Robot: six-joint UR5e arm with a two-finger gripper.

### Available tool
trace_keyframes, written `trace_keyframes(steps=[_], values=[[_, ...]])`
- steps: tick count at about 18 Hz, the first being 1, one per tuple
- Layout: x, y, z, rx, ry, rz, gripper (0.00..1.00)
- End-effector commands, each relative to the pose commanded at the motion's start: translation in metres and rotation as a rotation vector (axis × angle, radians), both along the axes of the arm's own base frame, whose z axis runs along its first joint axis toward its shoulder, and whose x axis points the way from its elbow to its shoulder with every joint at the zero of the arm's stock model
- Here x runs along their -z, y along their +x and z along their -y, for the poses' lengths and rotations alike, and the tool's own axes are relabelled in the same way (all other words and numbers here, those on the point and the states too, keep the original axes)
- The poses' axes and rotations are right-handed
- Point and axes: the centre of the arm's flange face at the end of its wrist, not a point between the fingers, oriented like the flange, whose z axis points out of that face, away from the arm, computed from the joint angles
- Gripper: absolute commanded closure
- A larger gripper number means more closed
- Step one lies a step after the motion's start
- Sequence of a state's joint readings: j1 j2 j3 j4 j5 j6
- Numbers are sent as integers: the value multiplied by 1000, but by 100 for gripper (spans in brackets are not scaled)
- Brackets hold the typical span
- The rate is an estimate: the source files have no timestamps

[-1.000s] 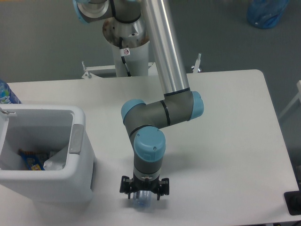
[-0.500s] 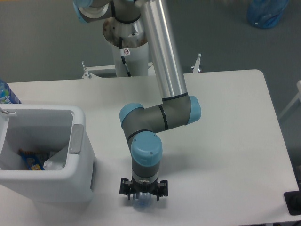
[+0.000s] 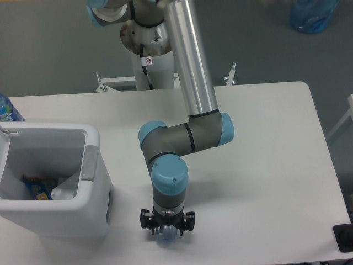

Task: Place the trash in the trash can
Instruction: 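Close the gripper around the bottle's cap end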

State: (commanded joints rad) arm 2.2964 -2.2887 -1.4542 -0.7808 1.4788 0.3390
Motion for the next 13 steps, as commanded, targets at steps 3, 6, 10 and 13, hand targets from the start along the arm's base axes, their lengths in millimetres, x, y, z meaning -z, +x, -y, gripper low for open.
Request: trace_keyframes(steps=[3, 6, 10, 13], values=[[0, -1, 1, -2, -9, -8, 30], [0, -2, 1, -4, -15, -15, 33], [-1, -2, 2, -4, -14, -16, 37], [-3, -1, 2, -4, -12, -18, 46]])
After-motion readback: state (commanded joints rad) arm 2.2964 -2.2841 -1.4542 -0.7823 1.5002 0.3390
